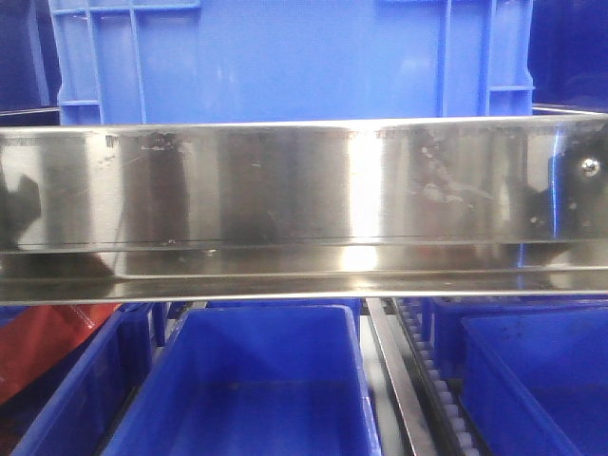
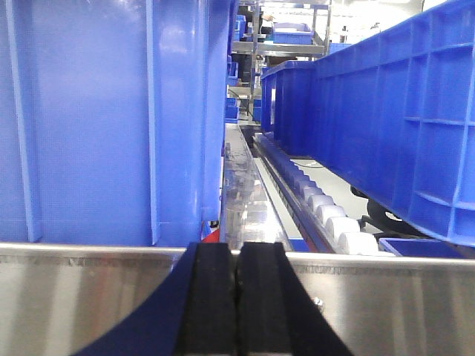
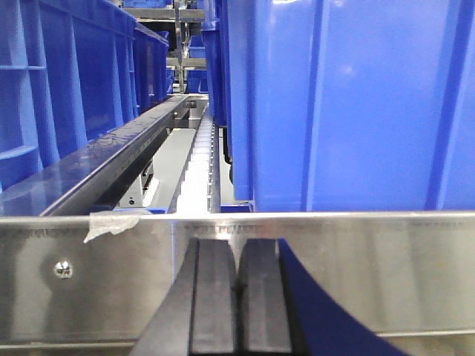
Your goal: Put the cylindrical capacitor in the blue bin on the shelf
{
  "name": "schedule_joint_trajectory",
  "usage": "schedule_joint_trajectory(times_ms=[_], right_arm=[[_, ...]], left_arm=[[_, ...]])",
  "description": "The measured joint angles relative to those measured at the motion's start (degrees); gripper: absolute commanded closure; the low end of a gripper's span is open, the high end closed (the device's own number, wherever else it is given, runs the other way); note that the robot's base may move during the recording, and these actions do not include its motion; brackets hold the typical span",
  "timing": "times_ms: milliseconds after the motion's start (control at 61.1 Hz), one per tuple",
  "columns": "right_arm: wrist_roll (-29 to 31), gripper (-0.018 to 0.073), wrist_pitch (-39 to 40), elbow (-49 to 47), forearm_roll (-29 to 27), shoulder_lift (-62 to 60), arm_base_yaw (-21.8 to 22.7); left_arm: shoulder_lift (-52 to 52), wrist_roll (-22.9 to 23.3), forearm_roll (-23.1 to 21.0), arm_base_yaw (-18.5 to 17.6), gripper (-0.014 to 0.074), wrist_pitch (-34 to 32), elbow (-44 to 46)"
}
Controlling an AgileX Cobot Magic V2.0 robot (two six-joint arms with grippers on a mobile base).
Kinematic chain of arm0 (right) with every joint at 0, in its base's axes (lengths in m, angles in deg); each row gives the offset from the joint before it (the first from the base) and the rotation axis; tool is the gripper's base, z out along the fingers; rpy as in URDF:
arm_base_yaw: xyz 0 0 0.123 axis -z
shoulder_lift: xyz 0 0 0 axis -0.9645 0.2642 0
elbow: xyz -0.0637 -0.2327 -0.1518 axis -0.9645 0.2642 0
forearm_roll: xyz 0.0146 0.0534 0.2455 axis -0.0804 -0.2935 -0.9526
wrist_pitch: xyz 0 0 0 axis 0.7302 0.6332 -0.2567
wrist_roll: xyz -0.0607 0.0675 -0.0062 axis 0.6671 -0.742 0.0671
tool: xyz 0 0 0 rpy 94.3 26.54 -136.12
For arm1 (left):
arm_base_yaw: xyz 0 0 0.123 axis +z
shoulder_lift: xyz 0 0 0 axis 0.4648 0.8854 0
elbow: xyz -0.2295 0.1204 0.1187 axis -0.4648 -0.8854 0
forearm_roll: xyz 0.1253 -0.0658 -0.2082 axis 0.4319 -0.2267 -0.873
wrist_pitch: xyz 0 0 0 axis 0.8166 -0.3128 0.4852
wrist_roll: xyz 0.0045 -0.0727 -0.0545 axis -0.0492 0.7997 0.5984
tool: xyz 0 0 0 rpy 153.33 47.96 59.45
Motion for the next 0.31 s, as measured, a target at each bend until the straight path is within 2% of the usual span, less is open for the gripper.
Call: schedule_joint_trajectory(times_ms=[311], right_arm=[[0.0,0.0721,0.0,0.0,0.0,0.0,0.0]], left_arm=[[0.0,0.0,0.0,0.0,0.0707,0.0,0.0]])
